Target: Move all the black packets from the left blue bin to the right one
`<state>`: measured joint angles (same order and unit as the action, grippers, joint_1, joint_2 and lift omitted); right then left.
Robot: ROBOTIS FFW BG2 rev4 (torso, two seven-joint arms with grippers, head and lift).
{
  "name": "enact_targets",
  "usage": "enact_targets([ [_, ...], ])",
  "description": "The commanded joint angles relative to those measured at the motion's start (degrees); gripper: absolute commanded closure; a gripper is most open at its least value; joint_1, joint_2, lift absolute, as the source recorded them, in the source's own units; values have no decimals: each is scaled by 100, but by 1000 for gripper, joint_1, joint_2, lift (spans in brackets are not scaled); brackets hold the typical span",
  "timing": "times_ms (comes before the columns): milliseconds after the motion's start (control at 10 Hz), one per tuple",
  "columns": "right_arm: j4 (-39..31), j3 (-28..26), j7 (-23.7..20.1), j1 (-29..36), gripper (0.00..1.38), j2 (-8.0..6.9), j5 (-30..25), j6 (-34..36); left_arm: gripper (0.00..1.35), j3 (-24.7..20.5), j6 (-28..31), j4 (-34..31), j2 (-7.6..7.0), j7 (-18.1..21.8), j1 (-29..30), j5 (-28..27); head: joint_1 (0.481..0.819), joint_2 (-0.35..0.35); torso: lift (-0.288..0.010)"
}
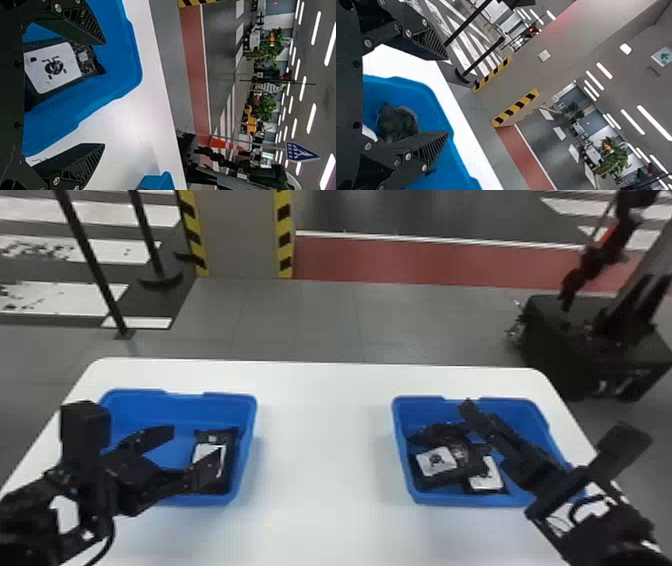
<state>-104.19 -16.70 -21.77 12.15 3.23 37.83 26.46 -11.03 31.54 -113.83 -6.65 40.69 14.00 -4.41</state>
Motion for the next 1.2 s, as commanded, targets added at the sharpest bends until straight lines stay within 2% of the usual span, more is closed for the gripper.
enact_targets([
  [0,-543,0,-2,219,277,-121,58,-45,124,-127,446,-1,32,-44,20,-235,695,-43,-110],
  [200,-950,9,-20,402,280,-165,119,-3,124,-83,1304,126,-3,-61,-275,-552,695,-4,-110],
  [300,-1063,9,-46,472,280,-165,172,40,128,101,1571,435,-117,-61,-529,-437,695,16,-110],
  [500,-1175,9,-73,556,280,-165,216,40,136,312,1388,1293,-205,-61,-1077,-350,695,20,-110],
  [800,-1232,17,-90,599,280,-173,242,40,136,488,1163,2502,-161,-61,-1766,-499,695,11,-110],
  [900,-1232,17,-90,599,280,-173,278,54,171,585,1121,2854,-188,-44,-1977,-464,695,10,-110],
  [1000,-1232,17,-90,599,280,-182,286,54,444,717,1093,3107,-223,62,-2160,-464,695,6,-110],
  [1100,-1246,17,-90,613,280,-182,286,68,920,796,1022,3135,-240,79,-2160,-394,695,1,-110],
])
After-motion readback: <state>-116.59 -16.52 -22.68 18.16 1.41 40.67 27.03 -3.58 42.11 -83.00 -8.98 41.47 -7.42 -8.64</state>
